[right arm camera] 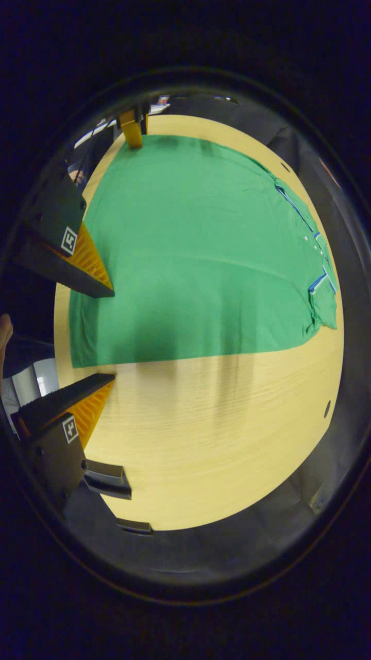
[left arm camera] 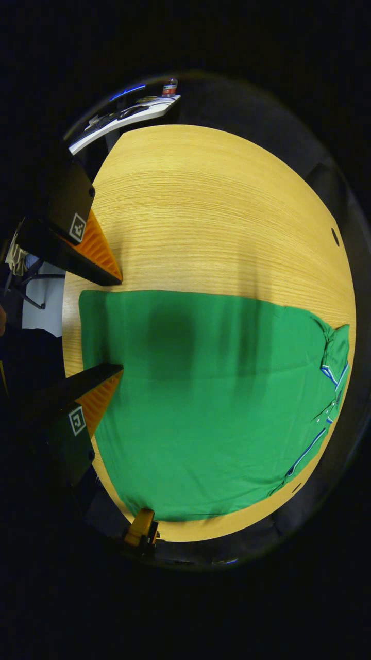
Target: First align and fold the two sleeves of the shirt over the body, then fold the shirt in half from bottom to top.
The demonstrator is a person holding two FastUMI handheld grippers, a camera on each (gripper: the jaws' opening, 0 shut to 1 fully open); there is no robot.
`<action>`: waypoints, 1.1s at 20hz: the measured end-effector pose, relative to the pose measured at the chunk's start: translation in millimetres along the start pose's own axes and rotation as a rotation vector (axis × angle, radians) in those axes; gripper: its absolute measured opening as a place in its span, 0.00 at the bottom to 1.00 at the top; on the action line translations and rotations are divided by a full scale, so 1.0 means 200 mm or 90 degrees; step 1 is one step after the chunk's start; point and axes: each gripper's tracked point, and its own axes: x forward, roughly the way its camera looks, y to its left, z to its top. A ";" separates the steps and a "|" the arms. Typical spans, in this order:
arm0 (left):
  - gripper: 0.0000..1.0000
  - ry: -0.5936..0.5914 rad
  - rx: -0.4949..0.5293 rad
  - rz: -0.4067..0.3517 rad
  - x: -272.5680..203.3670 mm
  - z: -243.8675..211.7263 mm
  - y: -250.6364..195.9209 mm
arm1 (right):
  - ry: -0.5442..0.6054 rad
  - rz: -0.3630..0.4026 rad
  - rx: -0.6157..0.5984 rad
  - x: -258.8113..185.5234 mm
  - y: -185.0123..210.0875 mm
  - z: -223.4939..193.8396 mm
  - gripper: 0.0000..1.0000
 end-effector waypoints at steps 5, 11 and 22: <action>0.99 0.024 -0.003 0.001 -0.01 -0.02 0.01 | 0.053 -0.002 -0.022 0.00 0.01 0.00 0.96; 1.00 0.074 -0.003 0.001 -0.01 -0.02 0.00 | 0.101 -0.003 -0.027 0.02 0.01 0.01 0.97; 0.31 0.055 0.000 -0.014 -0.01 0.00 -0.11 | 0.122 -0.002 -0.026 0.02 0.05 0.02 0.19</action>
